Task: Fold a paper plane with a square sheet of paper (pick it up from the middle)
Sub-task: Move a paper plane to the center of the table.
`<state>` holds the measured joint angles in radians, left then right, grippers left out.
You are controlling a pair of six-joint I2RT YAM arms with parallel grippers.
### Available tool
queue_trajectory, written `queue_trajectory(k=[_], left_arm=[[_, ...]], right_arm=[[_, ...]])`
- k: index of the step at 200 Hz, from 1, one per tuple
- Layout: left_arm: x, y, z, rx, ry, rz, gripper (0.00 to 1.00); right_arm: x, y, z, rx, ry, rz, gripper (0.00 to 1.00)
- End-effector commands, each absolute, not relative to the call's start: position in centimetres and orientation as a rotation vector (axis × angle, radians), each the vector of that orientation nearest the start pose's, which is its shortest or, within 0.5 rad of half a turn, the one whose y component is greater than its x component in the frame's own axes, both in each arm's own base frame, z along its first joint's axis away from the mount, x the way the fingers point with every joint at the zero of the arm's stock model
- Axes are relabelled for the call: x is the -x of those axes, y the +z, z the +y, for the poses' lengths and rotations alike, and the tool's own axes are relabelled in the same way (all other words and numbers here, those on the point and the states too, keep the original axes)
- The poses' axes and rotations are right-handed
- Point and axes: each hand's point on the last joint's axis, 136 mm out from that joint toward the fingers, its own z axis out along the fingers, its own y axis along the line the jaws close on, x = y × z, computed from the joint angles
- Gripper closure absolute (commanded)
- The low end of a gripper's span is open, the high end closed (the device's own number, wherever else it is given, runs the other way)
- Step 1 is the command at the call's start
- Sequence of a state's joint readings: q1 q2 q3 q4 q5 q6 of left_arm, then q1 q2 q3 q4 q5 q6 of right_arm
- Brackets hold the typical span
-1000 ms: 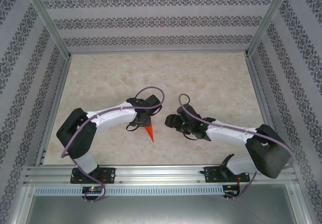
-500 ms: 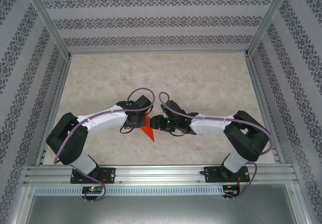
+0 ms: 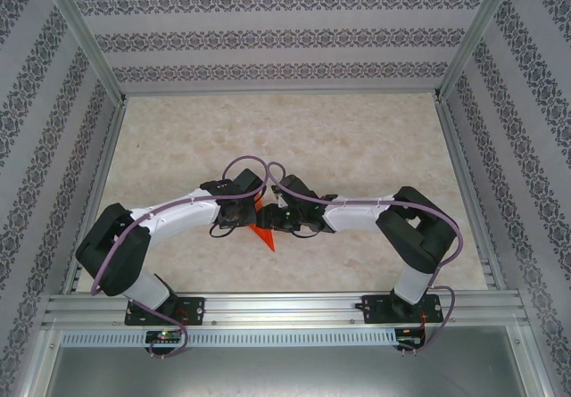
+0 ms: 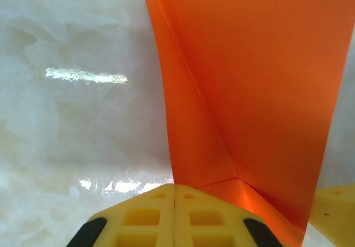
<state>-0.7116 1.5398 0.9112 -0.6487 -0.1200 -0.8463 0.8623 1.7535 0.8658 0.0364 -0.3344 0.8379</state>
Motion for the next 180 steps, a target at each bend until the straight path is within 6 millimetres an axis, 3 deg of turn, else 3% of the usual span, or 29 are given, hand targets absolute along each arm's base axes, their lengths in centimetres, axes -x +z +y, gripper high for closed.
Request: queue_trajectory(k=[1, 77, 170, 180], left_arm=[[-25.9, 5.2, -19.2, 0.211, -0.215, 2.807, 0.93], [-26.0, 5.4, -19.4, 0.207, -0.225, 2.804, 0.92], [-25.8, 5.3, -19.4, 0.206, -0.23, 2.81, 0.92], [-25.8, 5.4, -19.4, 0.205, -0.232, 2.809, 0.91]], right_arm=[[-23.4, 4.9, 37.0, 0.27, 1.092, 2.687, 0.54], [-23.2, 3.2, 36.5, 0.319, 0.98, 2.748, 0.58], [-22.8, 1.8, 36.7, 0.378, 0.904, 2.799, 0.69], [-22.7, 1.6, 36.7, 0.39, 0.888, 2.81, 0.73]])
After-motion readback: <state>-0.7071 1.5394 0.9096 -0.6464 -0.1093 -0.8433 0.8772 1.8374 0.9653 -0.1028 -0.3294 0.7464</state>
